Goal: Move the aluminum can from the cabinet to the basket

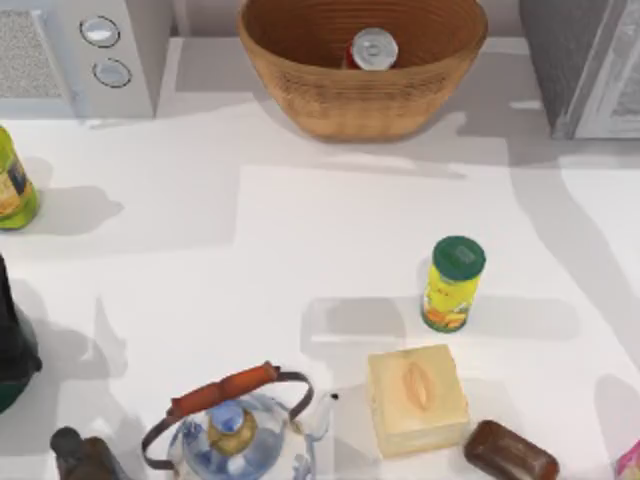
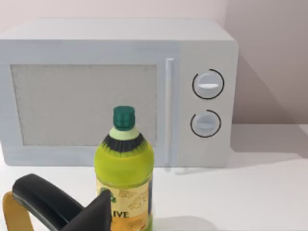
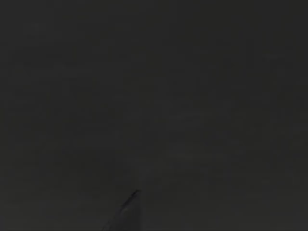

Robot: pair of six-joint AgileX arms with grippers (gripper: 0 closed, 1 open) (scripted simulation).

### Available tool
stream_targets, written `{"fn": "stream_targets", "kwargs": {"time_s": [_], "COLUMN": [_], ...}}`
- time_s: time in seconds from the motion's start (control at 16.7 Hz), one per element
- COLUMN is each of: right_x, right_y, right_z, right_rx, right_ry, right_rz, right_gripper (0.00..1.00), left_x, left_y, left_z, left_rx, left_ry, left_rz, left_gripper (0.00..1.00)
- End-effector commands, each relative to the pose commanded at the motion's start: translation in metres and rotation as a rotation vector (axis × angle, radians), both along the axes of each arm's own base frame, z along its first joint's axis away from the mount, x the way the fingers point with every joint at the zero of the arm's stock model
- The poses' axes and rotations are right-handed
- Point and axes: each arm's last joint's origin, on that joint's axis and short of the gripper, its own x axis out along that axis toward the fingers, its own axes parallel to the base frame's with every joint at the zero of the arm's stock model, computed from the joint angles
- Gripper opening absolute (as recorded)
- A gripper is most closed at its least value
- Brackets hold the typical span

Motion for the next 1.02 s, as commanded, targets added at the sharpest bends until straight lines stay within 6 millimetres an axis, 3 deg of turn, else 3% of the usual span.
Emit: {"fn": "stream_targets", "kwargs": {"time_s": [0.18, 0.36, 0.72, 1.02], "right_x": [0.022, 0.025, 0.003, -0.040], "right_y": [0.000, -0.001, -0.012, -0.039], "right_z": [-0.002, -0.001, -0.005, -0.044], "right_rx": [-0.002, -0.001, 0.002, -0.003], "right_ry": [0.006, 0.002, -0.015, -0.012], "right_rz": [0.000, 0.000, 0.006, 0.013], "right_gripper": [1.00, 1.00, 1.00, 1.00], "left_x": [0.000, 0.000, 0.000, 0.000], "left_y": [0.000, 0.000, 0.000, 0.000], "left_z": [0.000, 0.000, 0.000, 0.000], "left_rx": [0.000, 0.000, 0.000, 0.000], "left_ry": [0.000, 0.000, 0.000, 0.000], "left_rz": [0.000, 0.000, 0.000, 0.000], "left_gripper": [1.00, 1.00, 1.00, 1.00]}}
